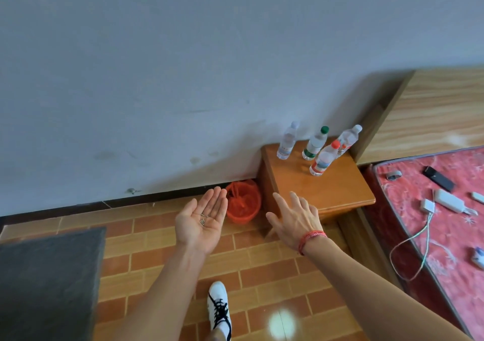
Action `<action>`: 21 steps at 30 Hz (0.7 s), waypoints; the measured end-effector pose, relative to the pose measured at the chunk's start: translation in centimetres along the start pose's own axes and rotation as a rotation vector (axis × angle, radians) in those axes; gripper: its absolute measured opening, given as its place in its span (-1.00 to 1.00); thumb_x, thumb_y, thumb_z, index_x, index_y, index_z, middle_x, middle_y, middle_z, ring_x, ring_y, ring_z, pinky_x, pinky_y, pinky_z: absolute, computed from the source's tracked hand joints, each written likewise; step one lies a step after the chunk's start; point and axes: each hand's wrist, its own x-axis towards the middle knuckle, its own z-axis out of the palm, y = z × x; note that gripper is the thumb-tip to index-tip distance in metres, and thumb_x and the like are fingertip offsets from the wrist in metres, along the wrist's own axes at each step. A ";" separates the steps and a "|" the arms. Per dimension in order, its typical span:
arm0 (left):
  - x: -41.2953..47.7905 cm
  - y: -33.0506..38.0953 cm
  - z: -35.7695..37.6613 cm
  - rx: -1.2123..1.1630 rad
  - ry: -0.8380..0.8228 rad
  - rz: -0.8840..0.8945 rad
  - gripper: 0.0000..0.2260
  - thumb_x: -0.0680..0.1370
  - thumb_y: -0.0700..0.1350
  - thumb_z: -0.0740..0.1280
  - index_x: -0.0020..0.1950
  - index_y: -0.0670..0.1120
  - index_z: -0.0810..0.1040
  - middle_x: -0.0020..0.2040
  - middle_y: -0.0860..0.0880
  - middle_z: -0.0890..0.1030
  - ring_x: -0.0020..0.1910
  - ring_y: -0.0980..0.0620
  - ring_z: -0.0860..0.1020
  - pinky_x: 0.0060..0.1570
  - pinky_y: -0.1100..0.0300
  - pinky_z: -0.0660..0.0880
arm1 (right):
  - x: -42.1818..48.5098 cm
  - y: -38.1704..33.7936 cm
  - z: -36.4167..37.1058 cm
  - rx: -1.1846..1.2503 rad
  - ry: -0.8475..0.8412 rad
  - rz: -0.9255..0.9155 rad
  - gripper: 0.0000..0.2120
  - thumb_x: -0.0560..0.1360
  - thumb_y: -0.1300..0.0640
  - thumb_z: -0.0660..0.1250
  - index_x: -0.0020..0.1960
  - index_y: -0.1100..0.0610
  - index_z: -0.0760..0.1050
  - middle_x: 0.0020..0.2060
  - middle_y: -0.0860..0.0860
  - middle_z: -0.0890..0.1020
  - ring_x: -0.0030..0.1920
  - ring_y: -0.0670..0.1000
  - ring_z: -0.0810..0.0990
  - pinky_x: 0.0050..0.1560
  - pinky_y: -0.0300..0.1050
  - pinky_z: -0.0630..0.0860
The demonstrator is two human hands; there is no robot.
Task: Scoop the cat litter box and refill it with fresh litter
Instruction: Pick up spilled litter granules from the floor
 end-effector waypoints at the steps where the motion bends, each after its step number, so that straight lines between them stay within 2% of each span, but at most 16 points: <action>1: 1.4 0.4 0.4 -0.003 0.015 -0.006 -0.66 0.68 -0.12 0.09 0.14 -0.34 0.53 0.12 -0.29 0.65 0.15 -0.24 0.62 0.20 -0.05 0.50 | 1.3 0.0 0.1 0.002 -0.011 0.012 -0.43 0.57 -0.27 -0.02 0.52 -0.10 0.09 0.47 0.13 0.22 0.41 0.19 0.26 0.37 0.15 0.25; 10: 12.0 1.2 2.9 0.040 0.110 -0.076 -0.66 0.68 -0.11 0.08 0.16 -0.33 0.53 0.12 -0.29 0.65 0.07 -0.23 0.66 0.18 -0.05 0.51 | 10.9 0.3 1.6 0.022 -0.077 0.060 -0.42 0.57 -0.27 -0.03 0.52 -0.08 0.08 0.46 0.14 0.23 0.38 0.18 0.28 0.32 0.12 0.27; 17: 16.1 0.2 4.8 0.050 0.159 -0.067 -0.65 0.68 -0.10 0.09 0.18 -0.33 0.53 0.13 -0.29 0.65 0.07 -0.23 0.66 0.16 -0.07 0.56 | 15.7 1.5 2.5 0.050 -0.130 0.023 -0.43 0.57 -0.27 -0.03 0.52 -0.07 0.09 0.44 0.13 0.26 0.36 0.17 0.31 0.32 0.12 0.28; 21: 18.4 -0.5 5.2 0.063 0.188 -0.061 -0.65 0.68 -0.10 0.09 0.18 -0.34 0.53 0.13 -0.29 0.65 0.05 -0.23 0.67 0.08 -0.12 0.58 | 17.6 2.1 3.1 0.075 -0.166 0.004 -0.43 0.58 -0.26 -0.03 0.53 -0.05 0.09 0.44 0.14 0.26 0.38 0.16 0.30 0.32 0.09 0.28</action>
